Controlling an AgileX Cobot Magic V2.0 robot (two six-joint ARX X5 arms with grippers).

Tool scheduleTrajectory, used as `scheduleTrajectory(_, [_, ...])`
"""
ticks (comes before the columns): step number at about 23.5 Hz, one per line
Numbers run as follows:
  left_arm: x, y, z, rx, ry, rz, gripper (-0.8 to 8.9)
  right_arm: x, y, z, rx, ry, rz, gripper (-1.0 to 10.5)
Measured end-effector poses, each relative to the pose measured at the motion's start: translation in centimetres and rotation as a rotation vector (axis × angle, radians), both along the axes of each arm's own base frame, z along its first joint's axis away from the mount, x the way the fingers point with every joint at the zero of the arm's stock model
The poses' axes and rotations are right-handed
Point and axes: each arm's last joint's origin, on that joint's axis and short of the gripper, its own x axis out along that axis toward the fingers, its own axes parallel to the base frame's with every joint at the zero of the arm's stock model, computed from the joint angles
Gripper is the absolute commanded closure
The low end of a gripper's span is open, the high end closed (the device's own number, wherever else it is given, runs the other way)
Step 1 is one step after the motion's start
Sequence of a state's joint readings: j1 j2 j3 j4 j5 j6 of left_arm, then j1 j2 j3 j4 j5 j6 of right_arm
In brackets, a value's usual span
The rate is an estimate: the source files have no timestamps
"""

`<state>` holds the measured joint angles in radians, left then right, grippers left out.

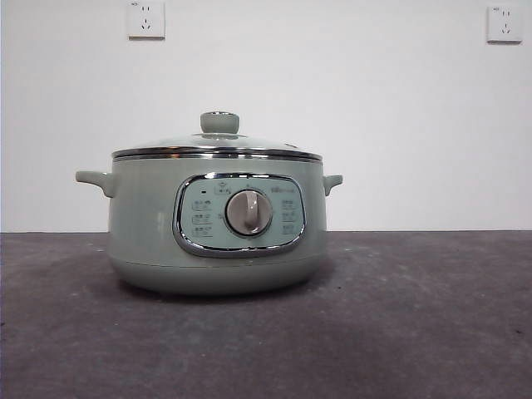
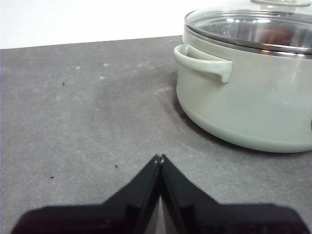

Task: Pick up the egg,open the lid,put the egg in the pot,close the lid

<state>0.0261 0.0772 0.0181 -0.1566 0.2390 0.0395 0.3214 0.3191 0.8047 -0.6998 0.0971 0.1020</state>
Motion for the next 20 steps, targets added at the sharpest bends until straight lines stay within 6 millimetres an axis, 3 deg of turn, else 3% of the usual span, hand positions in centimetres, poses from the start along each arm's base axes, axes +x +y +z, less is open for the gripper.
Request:
scheduleTrajectory(3, [0.0, 0.0, 0.0, 0.000, 0.001, 0.000, 8.16, 1.7, -0.2, -5.0, 0.013, -0.139, -0.029, 9.4])
scheduleTrajectory(10, [0.0, 0.0, 0.0, 0.000, 0.001, 0.000, 8.16, 3.4, -0.9, -12.8, 0.001, -0.142, -0.144, 9.4])
scheduleTrajectory(20, [0.0, 0.0, 0.0, 0.000, 0.001, 0.000, 8.16, 4.3, -1.0, -17.5, -0.014, -0.038, -0.157, 9.4])
